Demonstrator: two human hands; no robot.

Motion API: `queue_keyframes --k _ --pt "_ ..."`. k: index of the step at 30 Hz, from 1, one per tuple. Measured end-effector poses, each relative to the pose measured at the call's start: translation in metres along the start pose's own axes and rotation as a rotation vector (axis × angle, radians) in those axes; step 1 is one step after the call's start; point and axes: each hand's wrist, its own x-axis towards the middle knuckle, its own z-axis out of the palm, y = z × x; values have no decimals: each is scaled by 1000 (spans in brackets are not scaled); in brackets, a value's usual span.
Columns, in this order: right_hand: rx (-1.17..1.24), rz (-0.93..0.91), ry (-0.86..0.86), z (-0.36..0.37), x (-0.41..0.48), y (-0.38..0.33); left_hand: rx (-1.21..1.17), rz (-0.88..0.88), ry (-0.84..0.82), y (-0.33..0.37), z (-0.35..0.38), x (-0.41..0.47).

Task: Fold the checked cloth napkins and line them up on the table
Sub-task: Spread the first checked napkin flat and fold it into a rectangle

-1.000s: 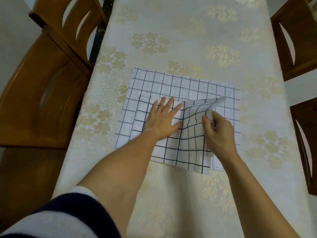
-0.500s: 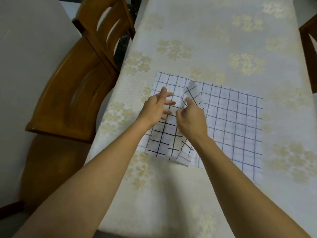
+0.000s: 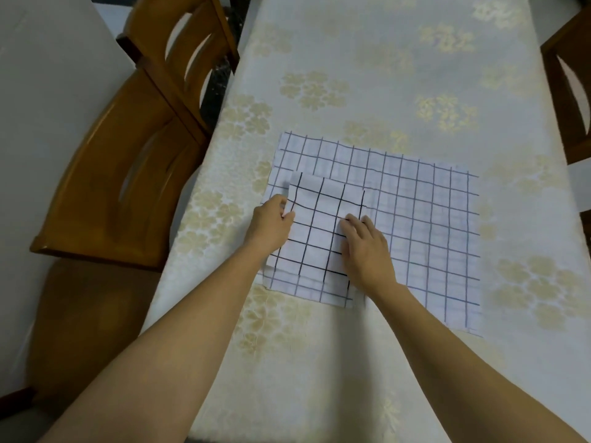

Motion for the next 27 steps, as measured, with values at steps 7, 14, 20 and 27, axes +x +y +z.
queue_keyframes --k 7,14,20,27 --pt "61 -12 -4 1 -1 8 607 497 207 23 15 -6" --pt "548 453 166 -22 0 9 856 573 -228 78 49 32" --pt "545 539 54 -23 13 16 892 492 -304 90 52 40" --pt "468 479 -49 -32 19 17 1182 872 -328 116 51 40"
